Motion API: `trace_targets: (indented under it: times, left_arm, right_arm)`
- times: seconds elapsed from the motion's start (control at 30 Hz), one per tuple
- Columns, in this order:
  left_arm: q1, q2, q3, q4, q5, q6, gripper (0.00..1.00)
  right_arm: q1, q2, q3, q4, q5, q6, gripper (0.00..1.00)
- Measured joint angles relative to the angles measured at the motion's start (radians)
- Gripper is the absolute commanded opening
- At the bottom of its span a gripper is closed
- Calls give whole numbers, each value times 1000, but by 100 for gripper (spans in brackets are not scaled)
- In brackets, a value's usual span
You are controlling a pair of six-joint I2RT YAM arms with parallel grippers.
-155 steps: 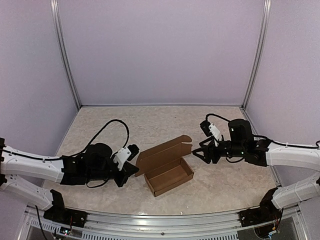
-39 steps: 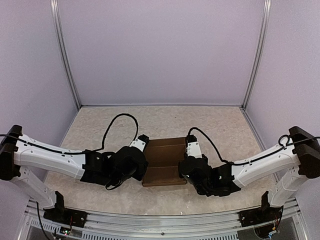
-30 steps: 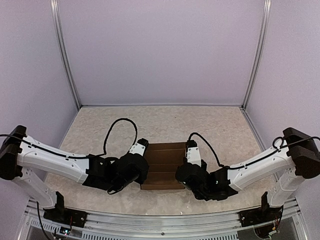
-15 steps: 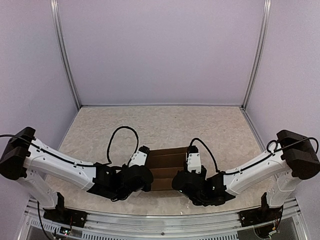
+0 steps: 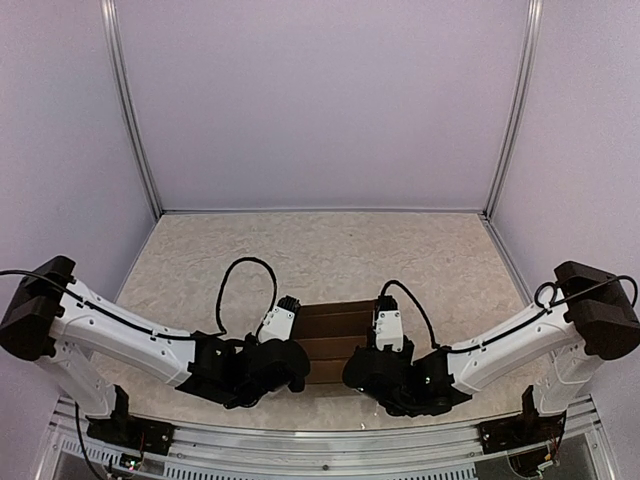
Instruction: Fold the paper box
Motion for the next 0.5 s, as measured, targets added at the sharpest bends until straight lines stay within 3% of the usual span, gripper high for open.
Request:
trace_targets:
  times: [0.5]
  left_arm:
    - [-23,54,4,70,-66,-31,0]
  right_arm:
    - [16,-138,-42,-124,-100,19,53]
